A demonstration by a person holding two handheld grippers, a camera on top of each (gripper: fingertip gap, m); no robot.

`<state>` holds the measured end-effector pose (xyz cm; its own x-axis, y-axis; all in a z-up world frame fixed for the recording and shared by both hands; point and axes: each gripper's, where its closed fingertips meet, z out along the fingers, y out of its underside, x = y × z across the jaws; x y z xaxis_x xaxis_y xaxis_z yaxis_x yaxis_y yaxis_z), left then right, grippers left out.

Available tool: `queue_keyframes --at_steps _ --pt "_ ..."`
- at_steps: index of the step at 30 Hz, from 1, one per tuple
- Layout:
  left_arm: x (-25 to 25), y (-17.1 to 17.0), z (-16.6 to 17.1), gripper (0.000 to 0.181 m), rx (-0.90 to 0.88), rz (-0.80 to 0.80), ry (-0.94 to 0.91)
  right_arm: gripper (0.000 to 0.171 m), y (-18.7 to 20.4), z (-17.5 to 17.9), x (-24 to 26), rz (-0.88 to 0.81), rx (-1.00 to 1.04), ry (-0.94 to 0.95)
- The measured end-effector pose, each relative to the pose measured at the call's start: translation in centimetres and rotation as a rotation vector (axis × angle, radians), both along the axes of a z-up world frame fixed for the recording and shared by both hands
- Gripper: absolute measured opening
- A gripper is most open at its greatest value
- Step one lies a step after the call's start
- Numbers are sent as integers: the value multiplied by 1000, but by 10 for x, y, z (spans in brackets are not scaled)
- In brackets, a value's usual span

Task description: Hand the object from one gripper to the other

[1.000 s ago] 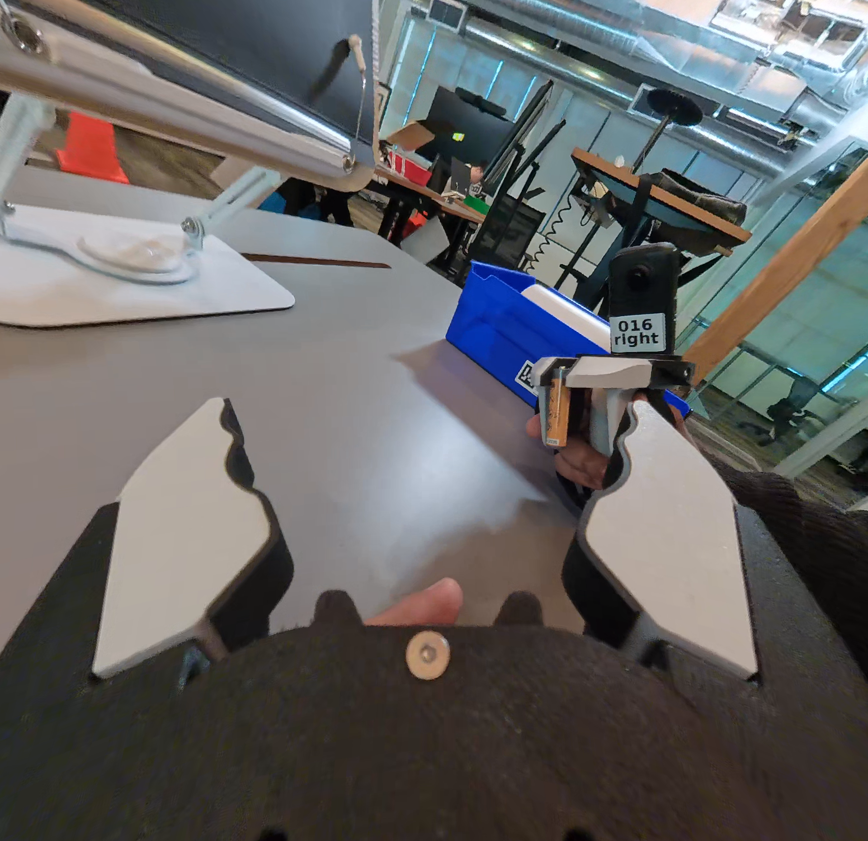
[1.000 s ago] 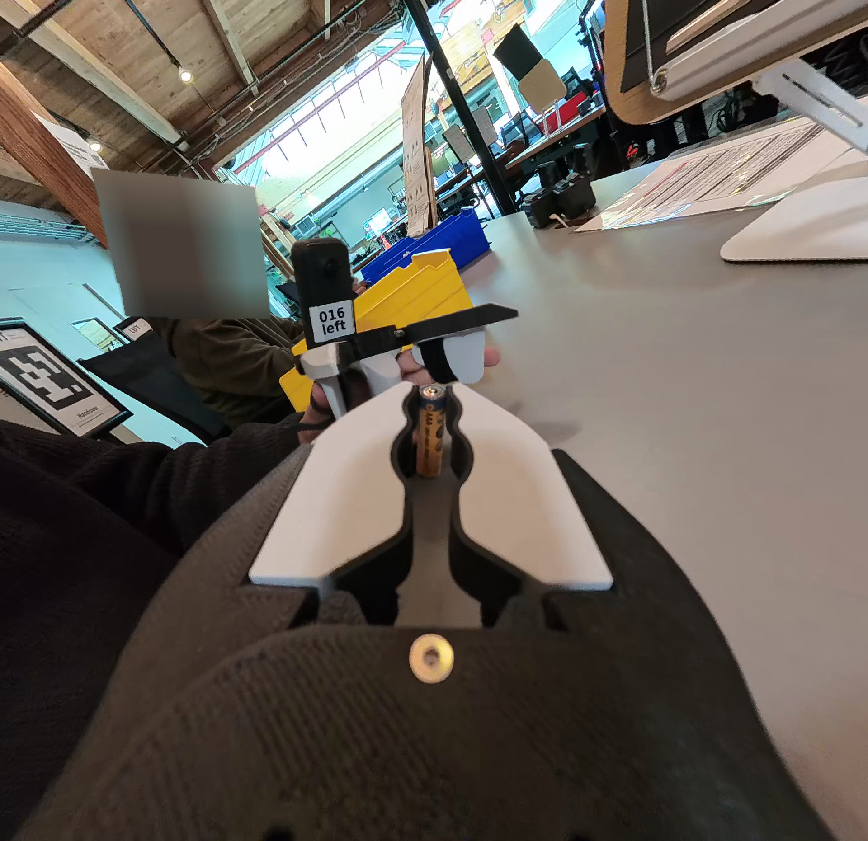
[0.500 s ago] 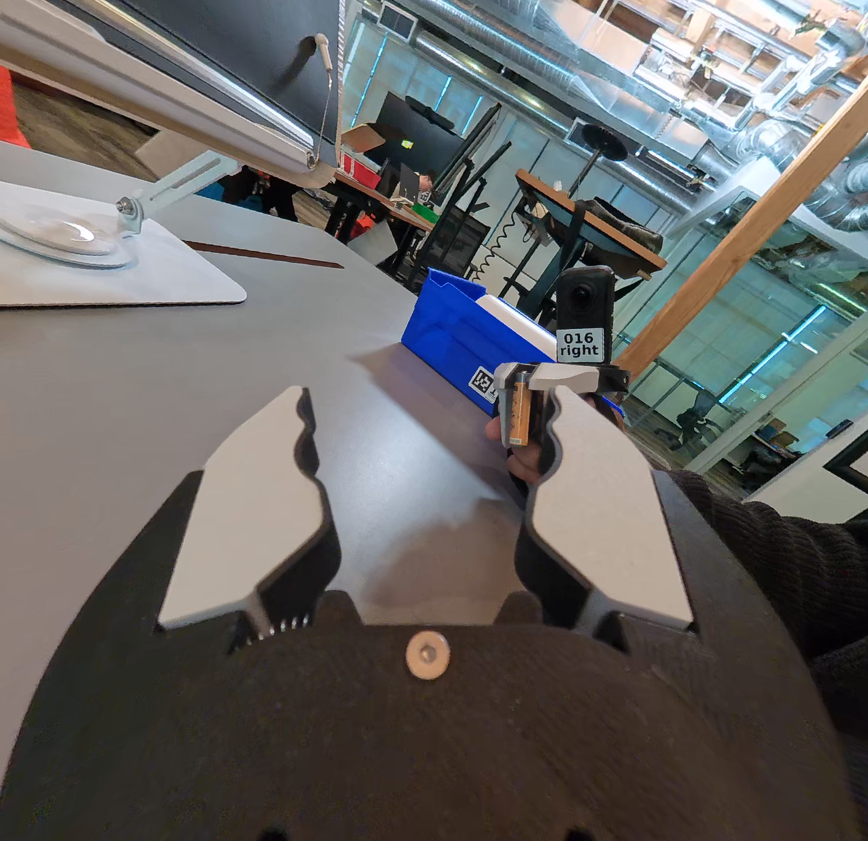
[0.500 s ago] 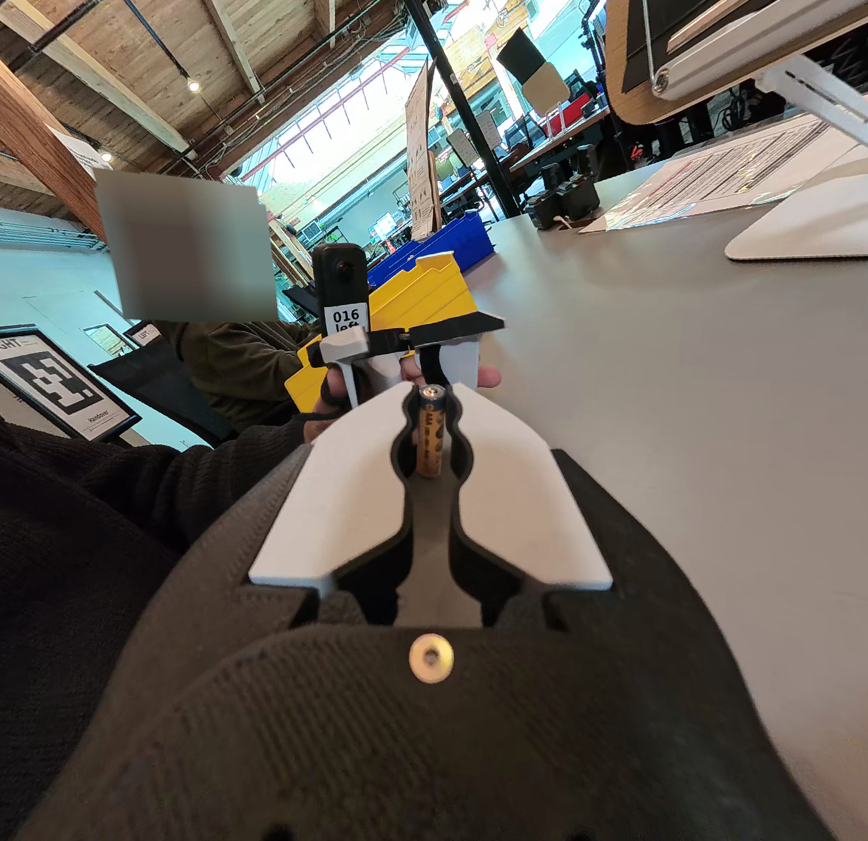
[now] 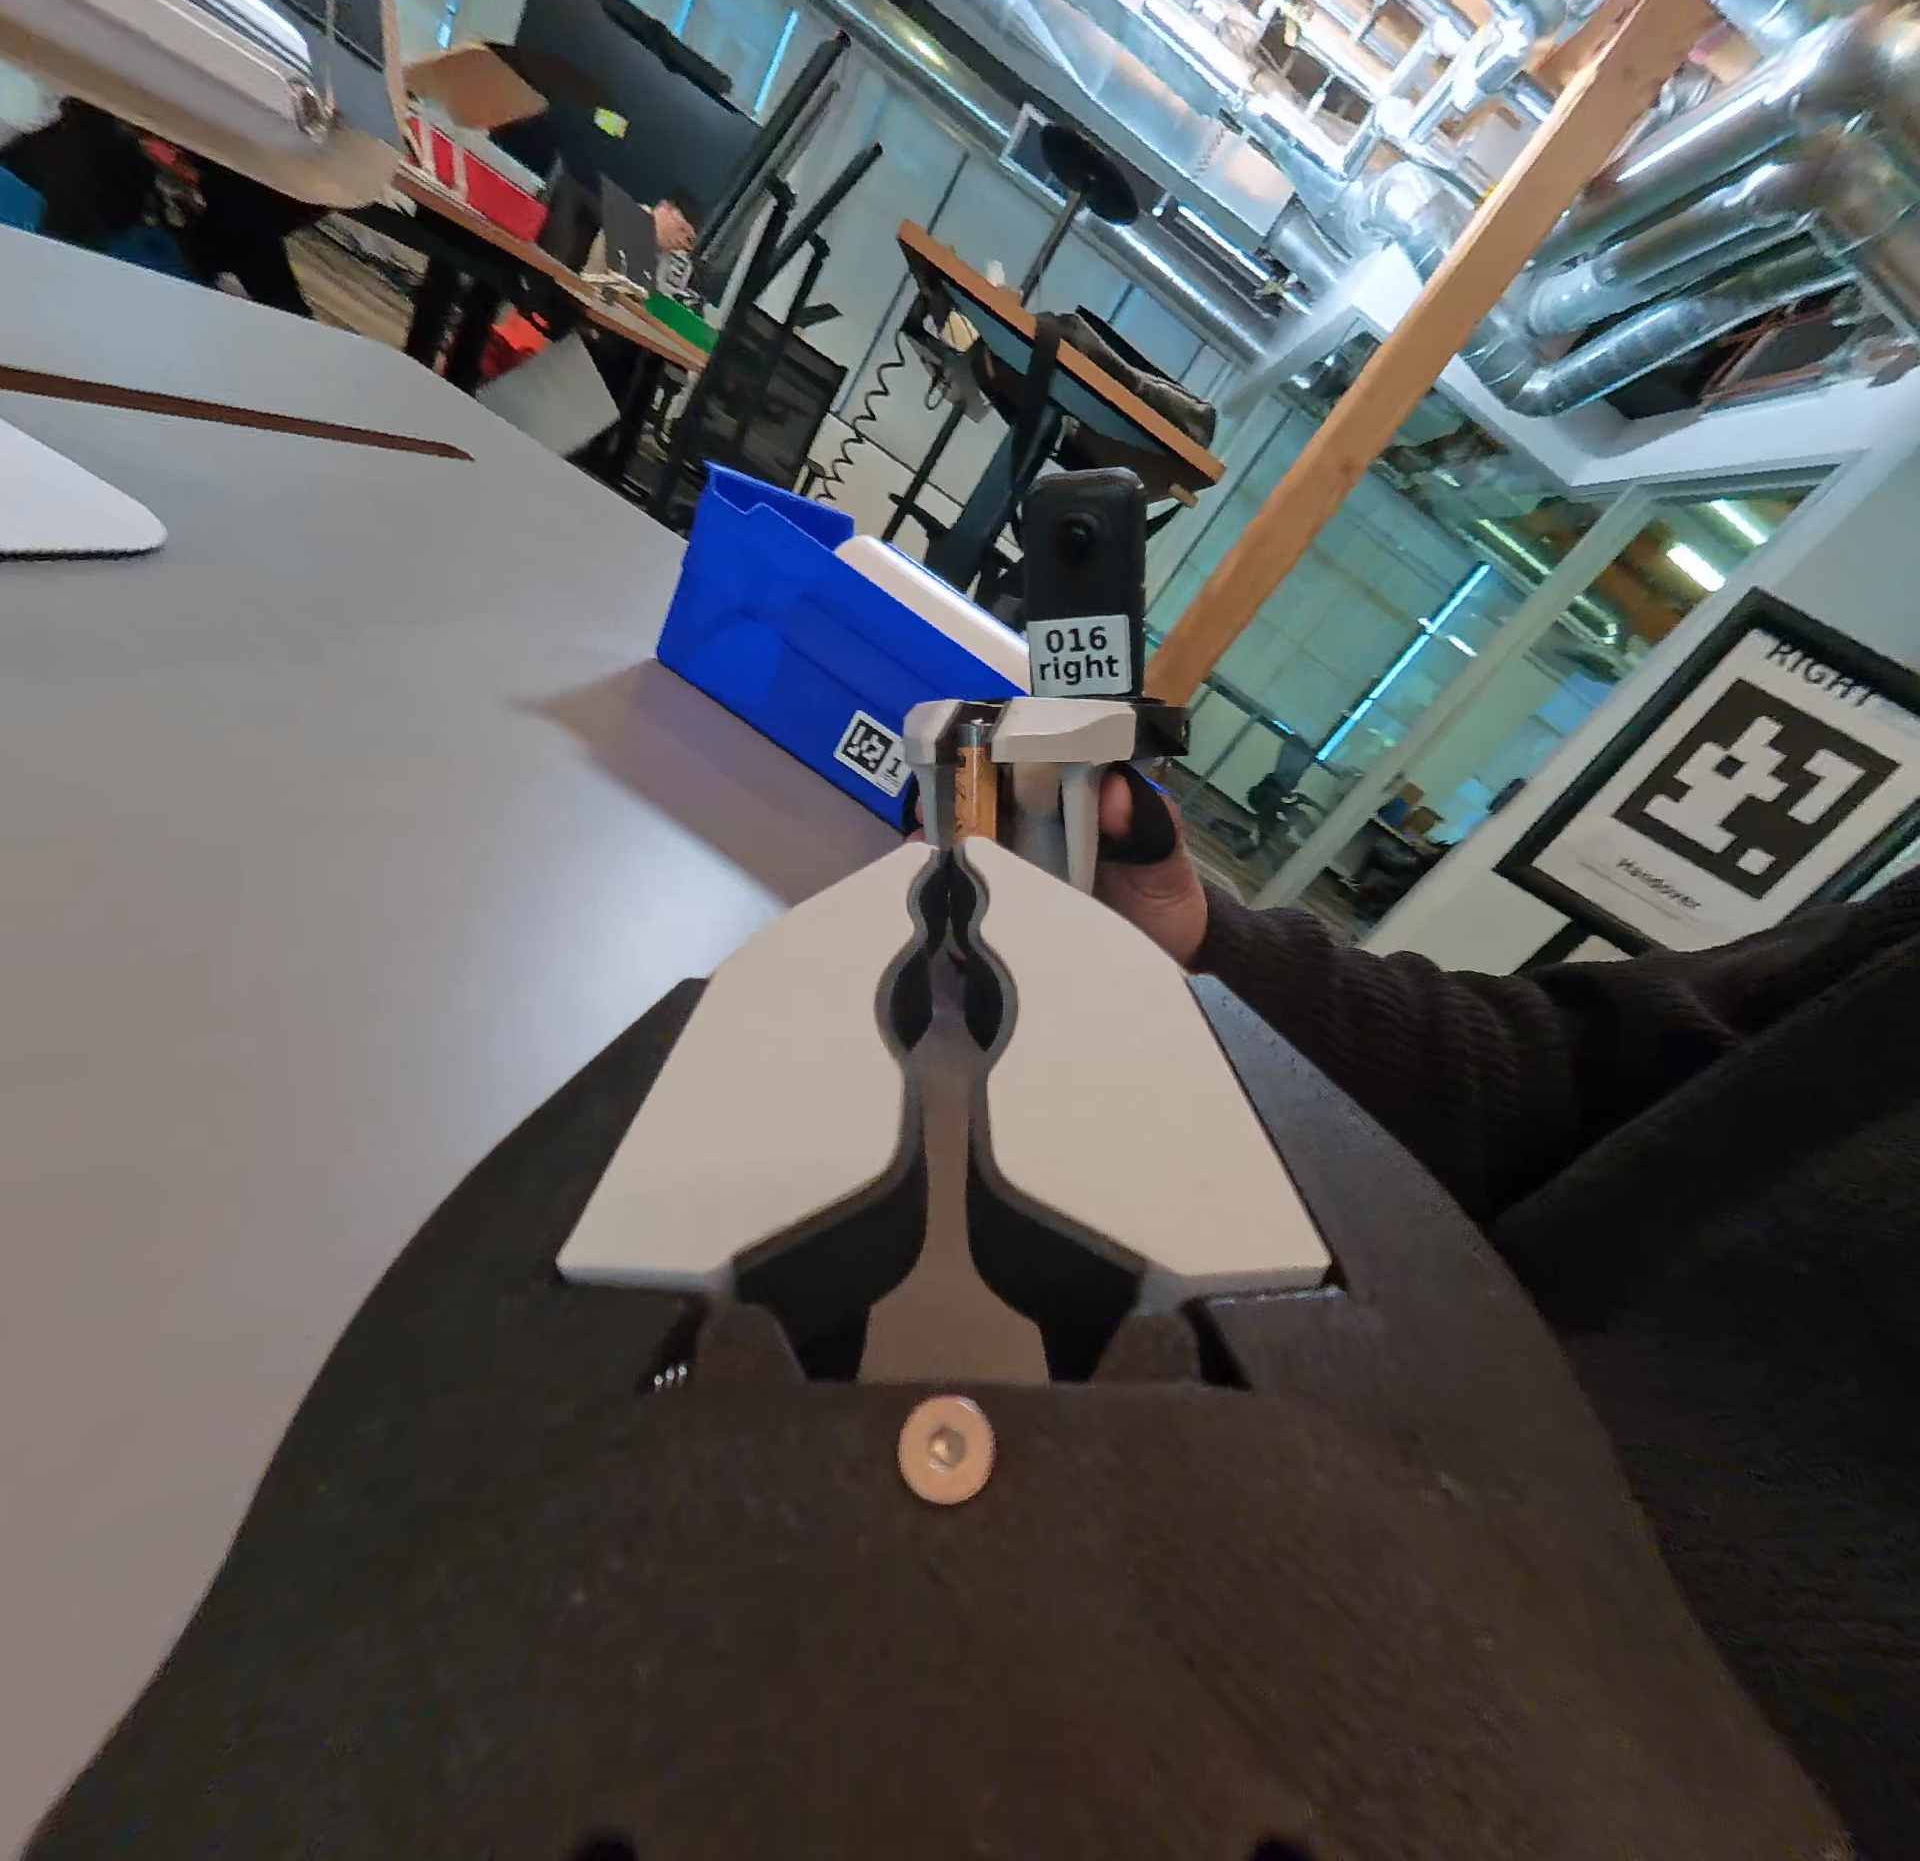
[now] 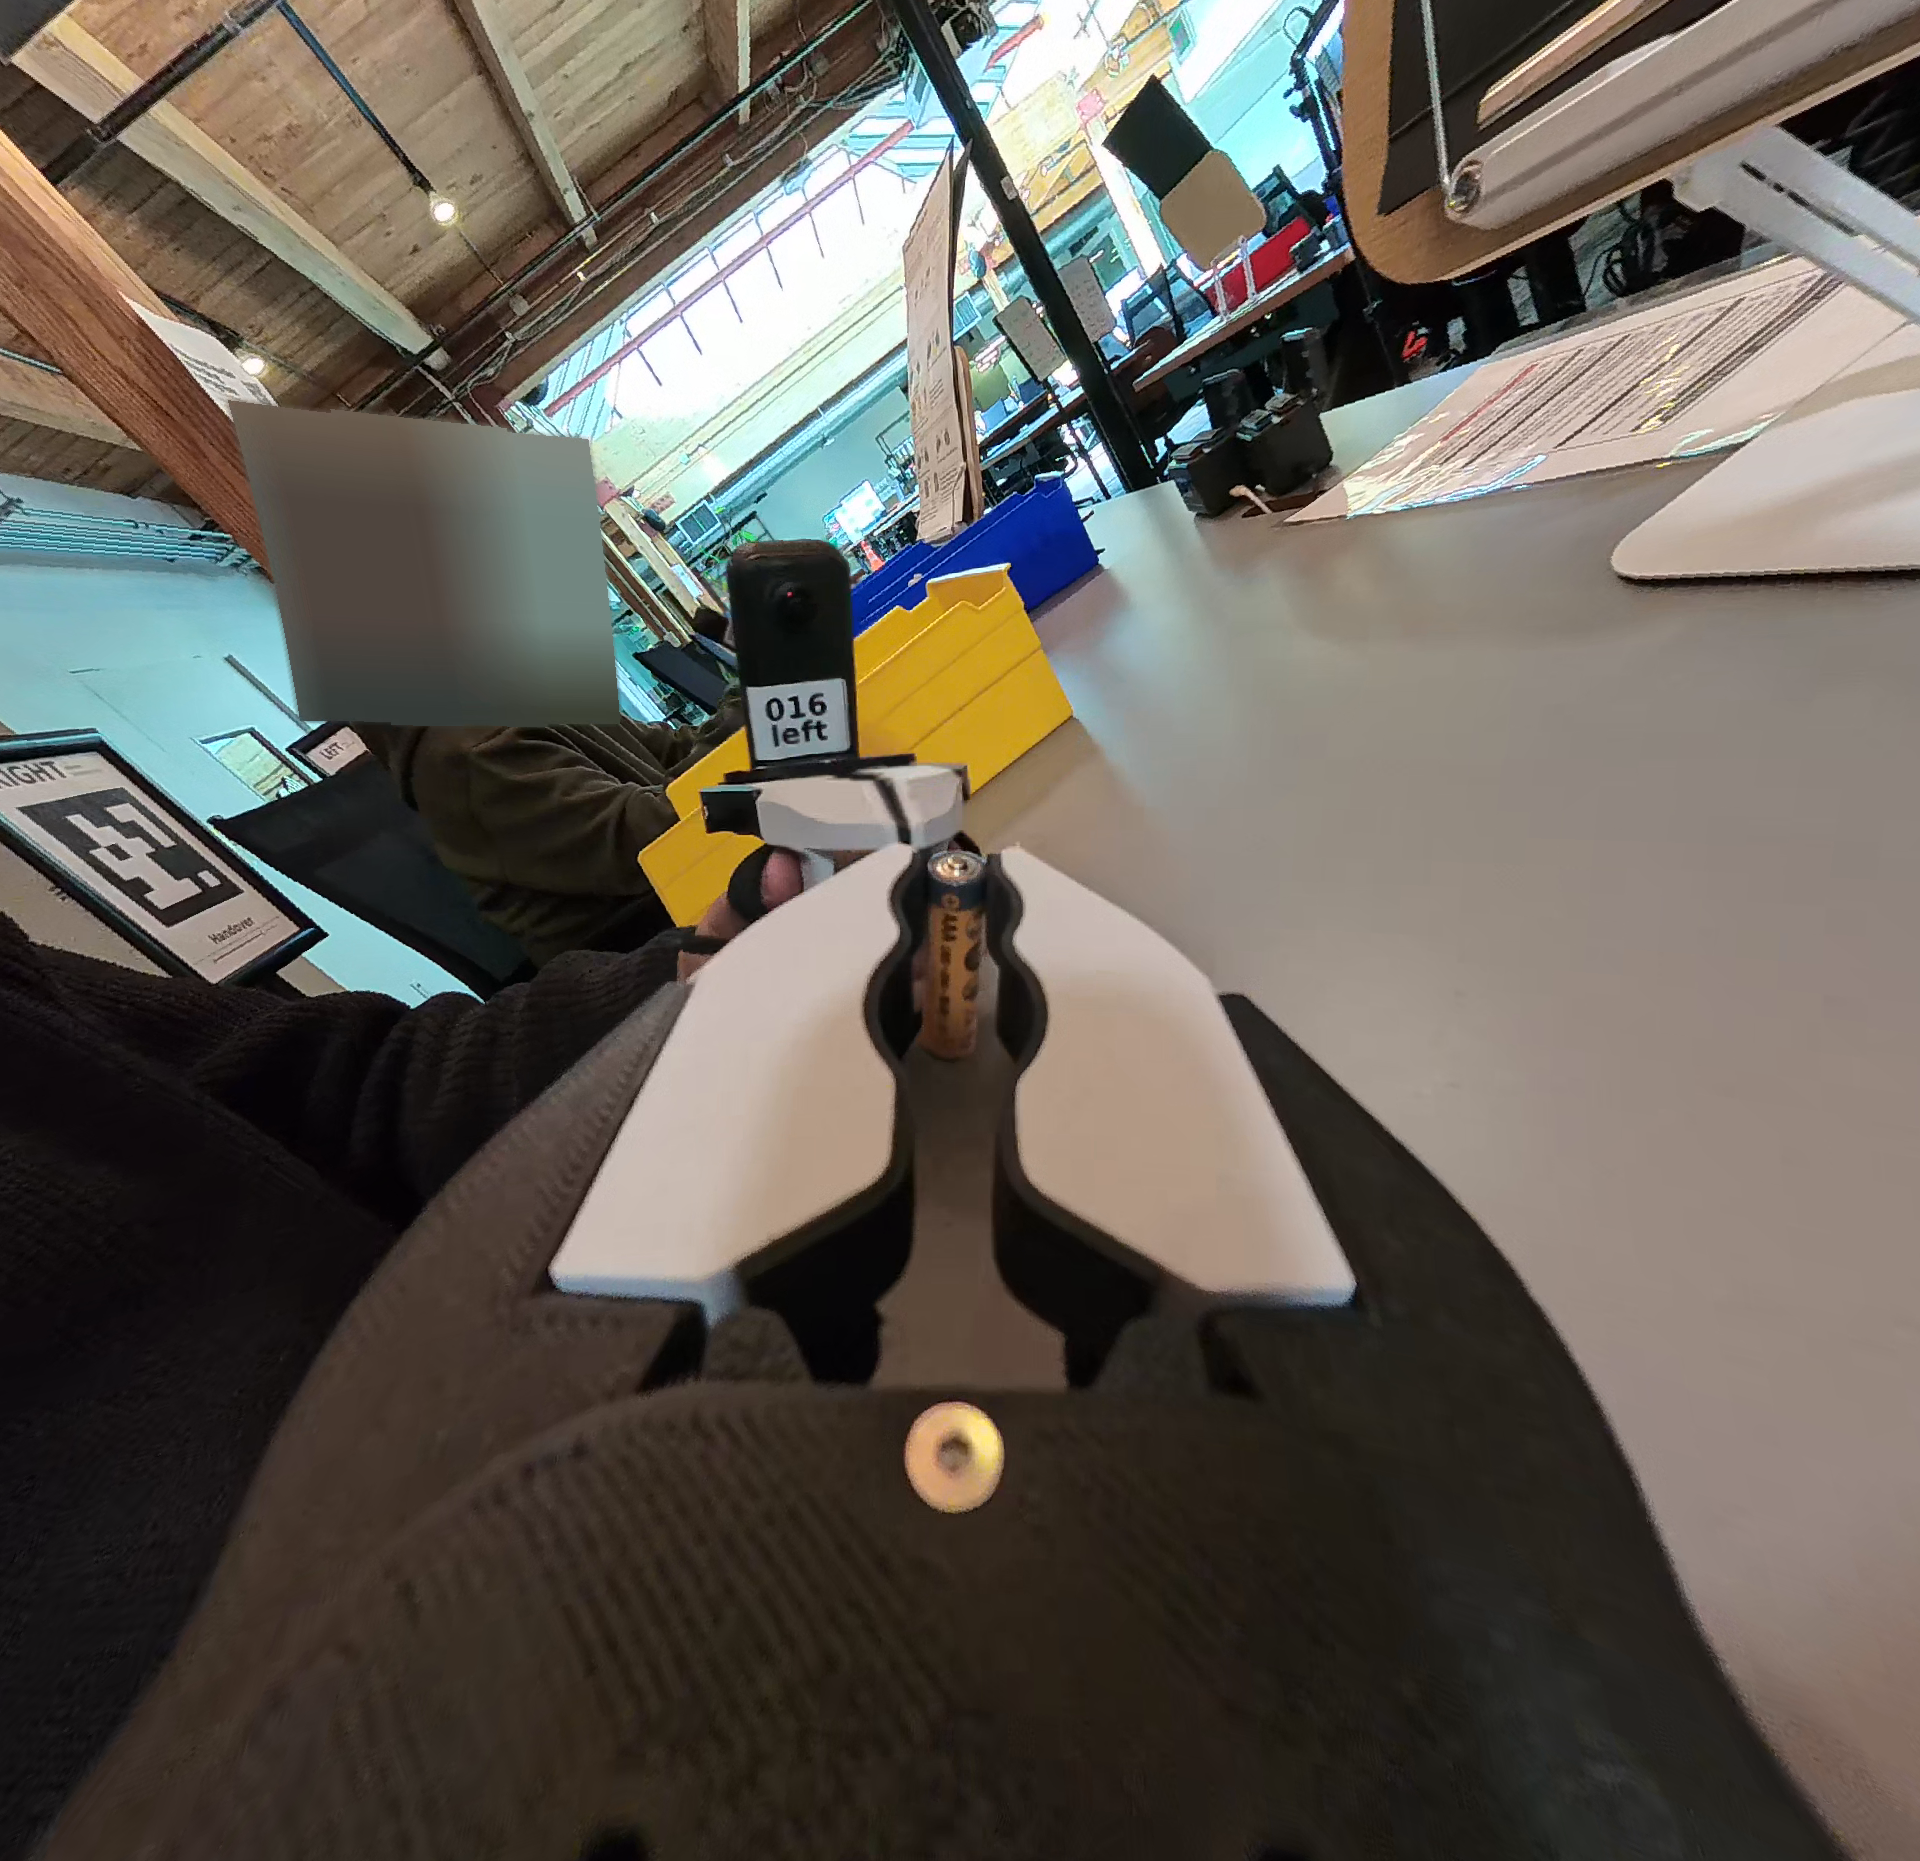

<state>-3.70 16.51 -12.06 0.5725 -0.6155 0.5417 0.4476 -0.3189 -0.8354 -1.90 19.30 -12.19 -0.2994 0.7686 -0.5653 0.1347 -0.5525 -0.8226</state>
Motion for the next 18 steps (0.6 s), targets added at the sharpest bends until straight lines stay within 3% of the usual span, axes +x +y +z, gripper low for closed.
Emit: queue_keyframes --at_steps 3,7,10,18 --pt "8 -1 -3 0 -10 -37 4 11 -2 0 -1 6 1 0" --pt "23 0 -13 22 -54 -79 37 10 -5 1 -1 18 -9 10" --pt "32 0 -19 27 -84 -100 33 10 -8 3 -2 28 -24 21" --pt "43 -1 -9 32 -80 -149 -159 11 -18 6 -5 49 -45 40"
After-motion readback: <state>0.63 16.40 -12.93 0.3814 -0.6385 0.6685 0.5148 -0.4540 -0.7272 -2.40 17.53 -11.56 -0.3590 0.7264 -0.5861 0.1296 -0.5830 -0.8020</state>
